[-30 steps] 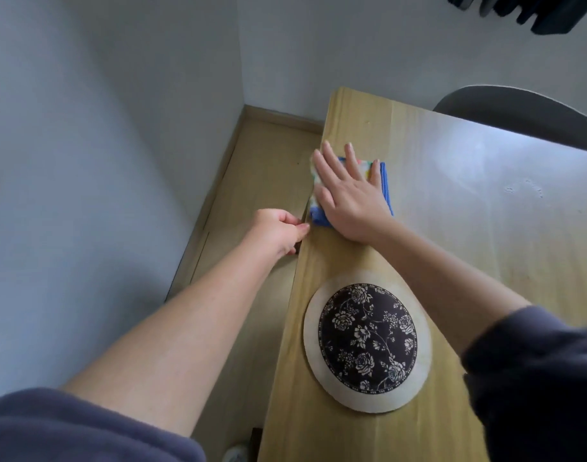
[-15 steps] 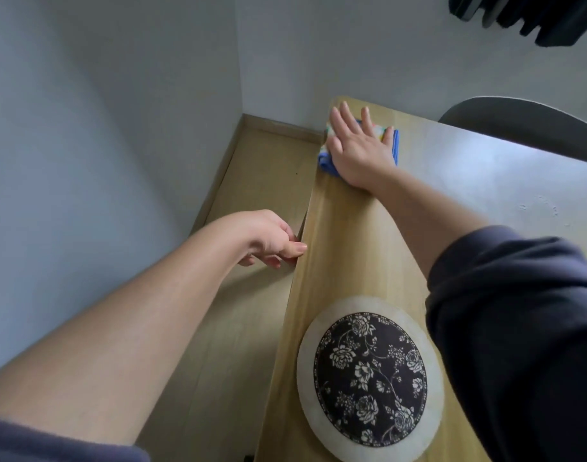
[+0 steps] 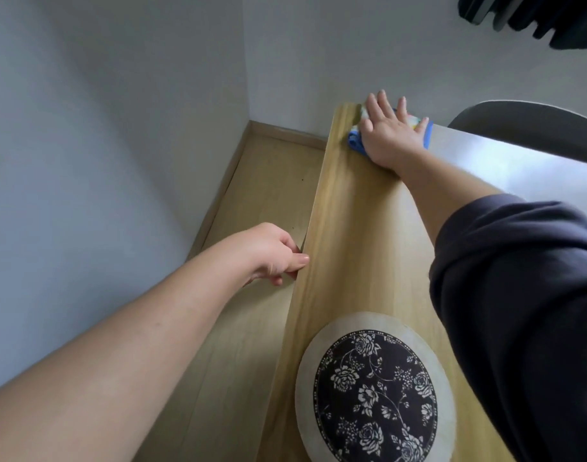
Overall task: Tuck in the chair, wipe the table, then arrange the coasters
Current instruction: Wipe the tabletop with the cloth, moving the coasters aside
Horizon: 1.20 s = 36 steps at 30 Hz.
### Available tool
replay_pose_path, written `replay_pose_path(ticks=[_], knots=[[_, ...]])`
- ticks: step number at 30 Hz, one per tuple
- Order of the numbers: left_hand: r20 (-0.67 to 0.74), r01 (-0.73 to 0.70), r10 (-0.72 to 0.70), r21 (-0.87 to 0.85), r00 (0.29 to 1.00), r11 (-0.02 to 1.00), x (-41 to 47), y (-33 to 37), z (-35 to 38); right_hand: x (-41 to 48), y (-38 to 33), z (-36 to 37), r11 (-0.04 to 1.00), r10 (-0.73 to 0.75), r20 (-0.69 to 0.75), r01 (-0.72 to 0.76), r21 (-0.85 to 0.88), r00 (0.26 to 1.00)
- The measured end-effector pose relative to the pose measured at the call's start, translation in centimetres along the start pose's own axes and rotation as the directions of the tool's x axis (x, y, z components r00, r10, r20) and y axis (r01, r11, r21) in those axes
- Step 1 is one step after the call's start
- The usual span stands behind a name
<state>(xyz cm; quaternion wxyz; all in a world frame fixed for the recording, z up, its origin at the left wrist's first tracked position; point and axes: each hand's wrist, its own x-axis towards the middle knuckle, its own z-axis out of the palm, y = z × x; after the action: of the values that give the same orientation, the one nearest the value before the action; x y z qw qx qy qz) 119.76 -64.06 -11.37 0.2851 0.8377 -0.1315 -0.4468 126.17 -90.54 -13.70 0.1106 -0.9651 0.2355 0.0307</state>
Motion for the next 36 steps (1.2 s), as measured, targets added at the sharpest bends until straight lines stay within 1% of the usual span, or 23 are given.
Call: replay_pose_path(ticks=[3, 7, 10, 12, 14, 17, 19, 22, 24, 25, 26, 27, 28, 29, 30, 32, 34, 36], knots=[[-0.063, -0.016, 0.016, -0.003, 0.998, 1.000, -0.5, 0.2, 0.5, -1.8, 4.4, -0.8, 0.993, 0.114, -0.006, -0.114, 0.017, 0.993], [-0.127, -0.012, 0.008, -0.031, 0.992, 0.999, -1.0, 0.3, 0.9, -4.2, 9.0, -1.3, 0.960, 0.281, -0.017, -0.281, 0.003, 0.959], [-0.153, -0.003, -0.002, -0.034, 0.988, 0.999, -1.1, 0.3, 1.2, -4.5, 8.7, -1.1, 0.929, 0.369, -0.028, -0.369, 0.001, 0.929], [-0.173, 0.003, -0.007, -0.023, 0.985, 1.000, -1.0, 0.3, 1.4, -4.1, 7.4, -0.7, 0.918, 0.397, -0.038, -0.397, 0.006, 0.917], [-0.184, 0.013, -0.014, -0.010, 0.983, 1.000, -0.8, 0.3, 1.4, -3.6, 5.2, -0.1, 0.942, 0.335, -0.039, -0.335, 0.008, 0.942], [-0.198, 0.015, -0.017, -0.010, 0.980, 1.000, -0.8, 0.3, 1.6, -3.4, 1.1, 0.8, 0.989, 0.151, -0.018, -0.151, 0.008, 0.988], [-0.215, 0.022, -0.023, -0.010, 0.976, 1.000, -0.9, 0.4, 1.7, -4.6, -0.7, 1.2, 1.000, 0.024, -0.007, -0.024, -0.007, 1.000], [-0.224, 0.042, -0.037, 0.018, 0.974, 0.999, -1.2, 0.6, 1.6, -9.1, -0.9, 1.8, 0.980, -0.195, 0.010, 0.195, -0.043, 0.981], [-0.230, 0.074, -0.056, 0.067, 0.972, 0.995, -1.5, 0.8, 1.3, -12.4, 0.9, 2.0, 0.954, -0.291, 0.042, 0.293, -0.058, 0.956], [-0.253, 0.090, -0.056, 0.123, 0.966, 0.988, -1.7, 0.8, 1.1, -13.6, 2.5, 1.9, 0.953, -0.292, 0.049, 0.294, -0.067, 0.955], [-0.294, 0.104, -0.042, 0.199, 0.955, 0.974, -1.8, 1.0, 0.9, -14.5, 4.3, 1.6, 0.963, -0.255, 0.044, 0.258, -0.080, 0.966], [-0.348, 0.119, -0.015, 0.280, 0.937, 0.953, -2.0, 1.0, 0.8, -15.0, 5.9, 1.5, 0.978, -0.189, 0.036, 0.191, -0.084, 0.981], [-0.396, 0.115, 0.037, 0.353, 0.918, 0.928, -2.0, 1.0, 0.9, -15.2, 7.1, 1.5, 0.991, -0.107, 0.025, 0.108, -0.082, 0.994], [-0.416, 0.070, 0.136, 0.444, 0.899, 0.893, -2.3, 2.2, 1.6, -15.9, 8.6, 0.6, 0.997, -0.020, 0.004, 0.020, -0.078, 1.000], [-0.411, 0.024, 0.225, 0.520, 0.884, 0.854, -2.3, 2.8, 2.1, -16.1, 8.9, 0.6, 0.997, 0.026, -0.003, -0.027, -0.073, 1.000], [-0.339, -0.070, 0.344, 0.616, 0.876, 0.785, -1.9, 4.6, 3.4, -16.1, 9.0, 0.6, 0.997, 0.044, -0.009, -0.044, -0.070, 0.999], [-0.232, -0.145, 0.364, 0.631, 0.902, 0.762, -1.2, 6.7, 4.4, -16.0, 8.8, 0.7, 0.997, 0.036, -0.007, -0.037, -0.067, 0.999], [-0.151, -0.193, 0.356, 0.616, 0.922, 0.764, -0.4, 8.4, 4.9, -15.7, 9.1, 0.8, 0.997, 0.033, -0.008, -0.034, -0.070, 0.999]])
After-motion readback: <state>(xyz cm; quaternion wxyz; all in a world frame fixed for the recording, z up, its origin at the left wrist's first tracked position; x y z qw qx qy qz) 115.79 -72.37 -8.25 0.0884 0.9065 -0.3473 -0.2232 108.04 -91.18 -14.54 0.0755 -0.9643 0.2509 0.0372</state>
